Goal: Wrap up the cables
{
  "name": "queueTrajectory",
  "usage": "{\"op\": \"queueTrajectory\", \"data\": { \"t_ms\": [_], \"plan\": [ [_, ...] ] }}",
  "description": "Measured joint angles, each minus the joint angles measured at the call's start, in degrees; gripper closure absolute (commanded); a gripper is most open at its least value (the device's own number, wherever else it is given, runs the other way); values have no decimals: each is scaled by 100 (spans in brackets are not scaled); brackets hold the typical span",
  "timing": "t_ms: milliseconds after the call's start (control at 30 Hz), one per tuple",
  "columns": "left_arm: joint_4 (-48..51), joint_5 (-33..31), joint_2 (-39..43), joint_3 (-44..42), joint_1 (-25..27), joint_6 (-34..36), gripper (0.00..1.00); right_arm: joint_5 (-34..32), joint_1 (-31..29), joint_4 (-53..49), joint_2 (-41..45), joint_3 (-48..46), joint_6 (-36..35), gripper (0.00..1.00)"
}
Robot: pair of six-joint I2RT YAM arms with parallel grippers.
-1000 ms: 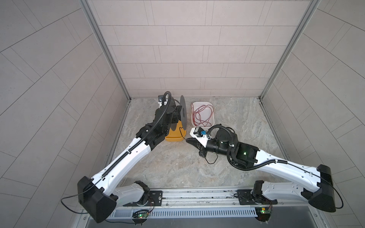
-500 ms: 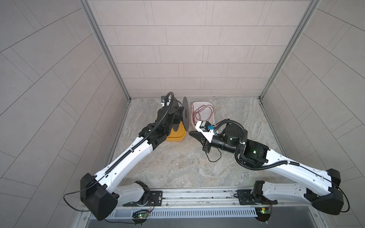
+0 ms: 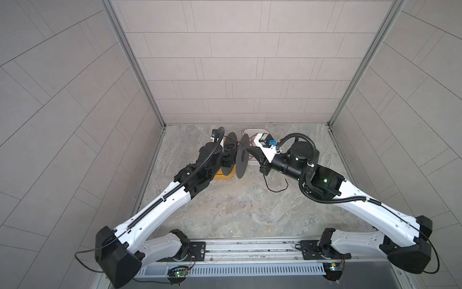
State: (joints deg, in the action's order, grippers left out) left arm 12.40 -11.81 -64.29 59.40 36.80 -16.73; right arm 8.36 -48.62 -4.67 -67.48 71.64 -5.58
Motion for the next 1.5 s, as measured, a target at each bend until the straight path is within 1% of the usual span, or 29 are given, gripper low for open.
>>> {"op": "queueTrajectory", "data": {
  "t_ms": [233,467,667,800,1000,1233,1500],
  "plan": [
    [111,363,273,-7,15,184,100,109,334,-74,-273,229,0,100],
    [385,675,317,-7,63,326,100,326,907,-164,-684,492,79,100],
    [568,835,396,15,63,372,100,555,1421,-175,-940,518,275,100],
    [693,916,400,101,63,365,100,629,1565,-116,-1073,439,361,100],
    [929,1080,400,442,63,315,100,686,1650,179,-1292,81,520,100],
    [1137,1241,400,758,61,238,100,728,1755,595,-1344,-463,756,100],
    [1163,1287,400,809,44,-9,100,813,1768,1248,-1344,-1272,1102,100]
  ]
}}
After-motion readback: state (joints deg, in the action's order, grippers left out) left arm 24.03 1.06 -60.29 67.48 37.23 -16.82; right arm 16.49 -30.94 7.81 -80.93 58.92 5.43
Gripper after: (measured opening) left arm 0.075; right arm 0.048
